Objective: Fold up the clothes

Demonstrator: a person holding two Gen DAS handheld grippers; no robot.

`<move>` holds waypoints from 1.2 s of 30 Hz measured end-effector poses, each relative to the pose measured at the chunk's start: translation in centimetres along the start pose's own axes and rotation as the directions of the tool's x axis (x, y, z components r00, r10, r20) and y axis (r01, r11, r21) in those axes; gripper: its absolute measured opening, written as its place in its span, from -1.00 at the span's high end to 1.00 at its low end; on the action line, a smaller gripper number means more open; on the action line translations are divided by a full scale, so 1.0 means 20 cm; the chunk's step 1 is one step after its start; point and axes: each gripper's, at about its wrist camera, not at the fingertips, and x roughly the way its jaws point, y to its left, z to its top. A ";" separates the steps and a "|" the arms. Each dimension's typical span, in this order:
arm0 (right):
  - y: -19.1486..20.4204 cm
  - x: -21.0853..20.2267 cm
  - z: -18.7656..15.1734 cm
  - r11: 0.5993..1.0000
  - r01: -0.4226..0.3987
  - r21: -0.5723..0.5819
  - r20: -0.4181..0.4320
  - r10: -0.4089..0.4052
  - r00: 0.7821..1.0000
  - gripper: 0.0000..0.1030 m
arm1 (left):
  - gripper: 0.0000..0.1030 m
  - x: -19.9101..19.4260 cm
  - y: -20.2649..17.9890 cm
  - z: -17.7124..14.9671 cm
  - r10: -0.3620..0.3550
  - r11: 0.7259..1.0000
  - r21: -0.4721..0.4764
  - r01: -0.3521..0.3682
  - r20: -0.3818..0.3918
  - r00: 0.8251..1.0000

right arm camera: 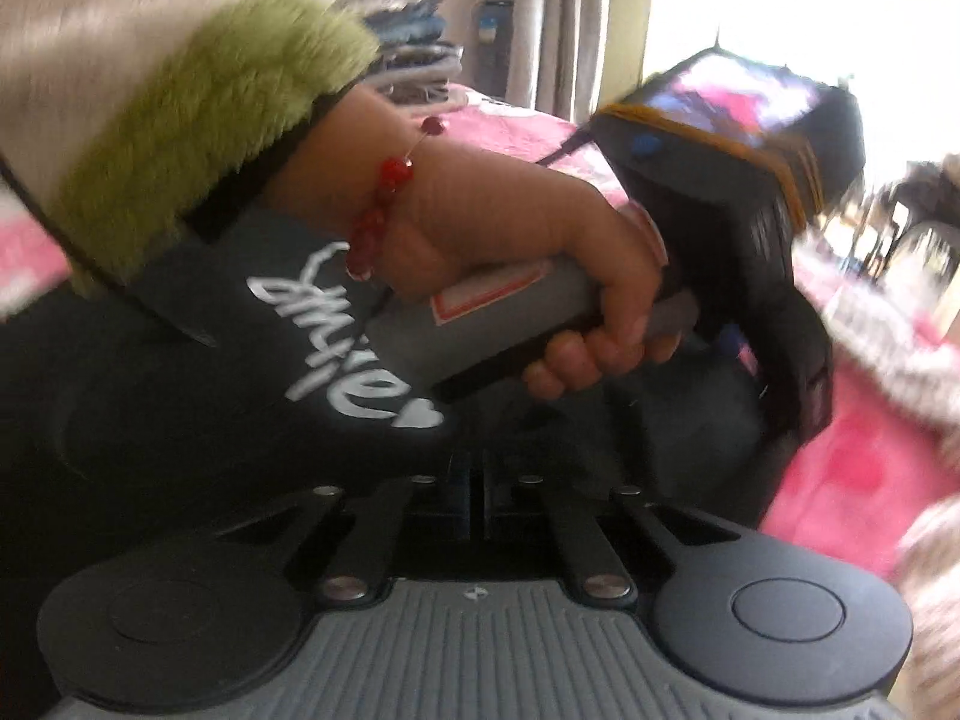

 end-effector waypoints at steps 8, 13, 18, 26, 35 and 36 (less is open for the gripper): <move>-0.10 -0.05 -0.04 0.958 -0.126 0.259 0.092 0.105 0.990 0.90 | -0.06 0.00 -0.01 0.00 0.010 1.000 -0.007 -0.010 -0.001 1.000; -0.19 -0.05 -0.03 0.931 -0.038 0.363 0.110 -0.002 0.994 0.90 | -0.06 0.00 -0.01 0.00 0.014 1.000 -0.012 -0.014 -0.007 1.000; -0.08 0.09 -0.06 0.920 -0.124 0.373 -0.009 0.137 0.991 0.88 | -0.06 0.00 -0.02 0.01 0.025 1.000 -0.010 -0.025 -0.013 1.000; -0.16 0.02 -0.05 0.870 -0.114 0.479 0.075 0.089 0.993 0.86 | -0.07 -0.03 0.00 0.05 0.051 0.998 -0.036 -0.052 -0.028 0.998; -0.32 -0.07 -0.22 0.530 -0.325 0.783 0.268 0.184 0.946 0.78 | -0.10 -0.29 0.21 0.20 0.075 0.985 -0.152 -0.082 -0.046 0.996; -0.34 -0.08 -0.24 0.491 -0.301 0.817 0.262 0.148 0.954 0.72 | -0.10 -0.36 0.27 0.21 0.078 0.983 -0.165 -0.086 -0.050 0.996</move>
